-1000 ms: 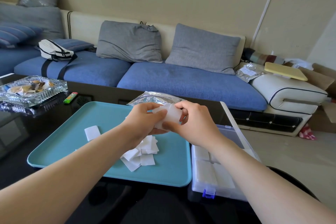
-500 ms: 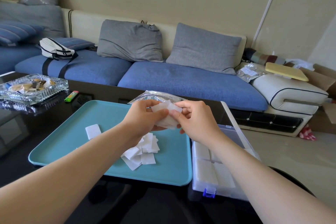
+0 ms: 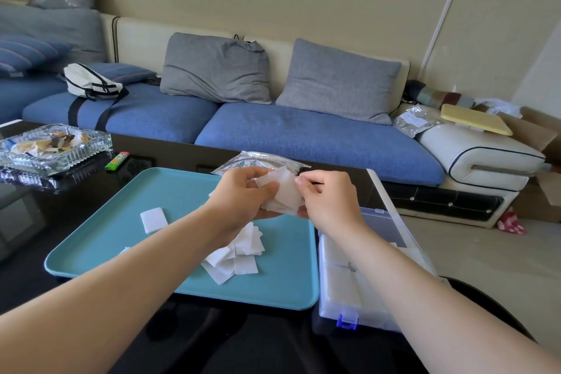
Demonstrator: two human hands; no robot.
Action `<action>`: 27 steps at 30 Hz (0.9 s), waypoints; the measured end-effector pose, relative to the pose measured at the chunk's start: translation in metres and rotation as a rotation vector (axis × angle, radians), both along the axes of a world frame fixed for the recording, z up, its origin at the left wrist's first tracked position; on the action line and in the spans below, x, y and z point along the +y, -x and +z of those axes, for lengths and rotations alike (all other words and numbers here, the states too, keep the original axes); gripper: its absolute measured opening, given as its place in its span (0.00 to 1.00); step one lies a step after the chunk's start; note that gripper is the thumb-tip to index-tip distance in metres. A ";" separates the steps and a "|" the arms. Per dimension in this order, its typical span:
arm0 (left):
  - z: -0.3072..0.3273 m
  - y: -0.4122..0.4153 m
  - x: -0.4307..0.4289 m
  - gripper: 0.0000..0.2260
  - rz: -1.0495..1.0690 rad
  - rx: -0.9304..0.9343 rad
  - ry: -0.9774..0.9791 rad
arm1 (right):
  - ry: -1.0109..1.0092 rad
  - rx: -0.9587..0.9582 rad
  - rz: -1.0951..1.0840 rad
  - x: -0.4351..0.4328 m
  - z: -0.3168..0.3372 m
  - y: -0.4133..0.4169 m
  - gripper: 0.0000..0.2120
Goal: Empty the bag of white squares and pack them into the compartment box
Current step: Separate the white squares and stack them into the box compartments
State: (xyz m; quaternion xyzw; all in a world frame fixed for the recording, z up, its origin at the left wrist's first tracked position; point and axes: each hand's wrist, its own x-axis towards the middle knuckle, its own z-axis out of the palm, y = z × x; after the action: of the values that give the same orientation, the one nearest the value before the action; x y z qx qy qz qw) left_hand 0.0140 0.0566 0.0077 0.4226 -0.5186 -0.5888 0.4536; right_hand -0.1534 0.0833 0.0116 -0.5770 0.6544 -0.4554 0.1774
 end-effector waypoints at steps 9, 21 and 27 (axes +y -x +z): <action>-0.001 0.012 0.006 0.09 0.014 0.029 -0.008 | -0.138 -0.108 -0.123 0.007 0.006 -0.023 0.17; -0.001 0.013 0.011 0.08 0.008 -0.021 0.038 | -0.269 -0.197 -0.126 0.014 0.013 -0.029 0.12; -0.002 0.011 0.009 0.07 0.025 -0.046 0.061 | -0.161 -0.248 -0.091 0.011 0.010 -0.030 0.09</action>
State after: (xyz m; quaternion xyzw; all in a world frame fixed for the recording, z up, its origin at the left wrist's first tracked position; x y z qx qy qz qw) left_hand 0.0031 0.0653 0.0059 0.4283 -0.5415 -0.5571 0.4616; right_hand -0.1238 0.0942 0.0212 -0.4700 0.6875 -0.4768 0.2814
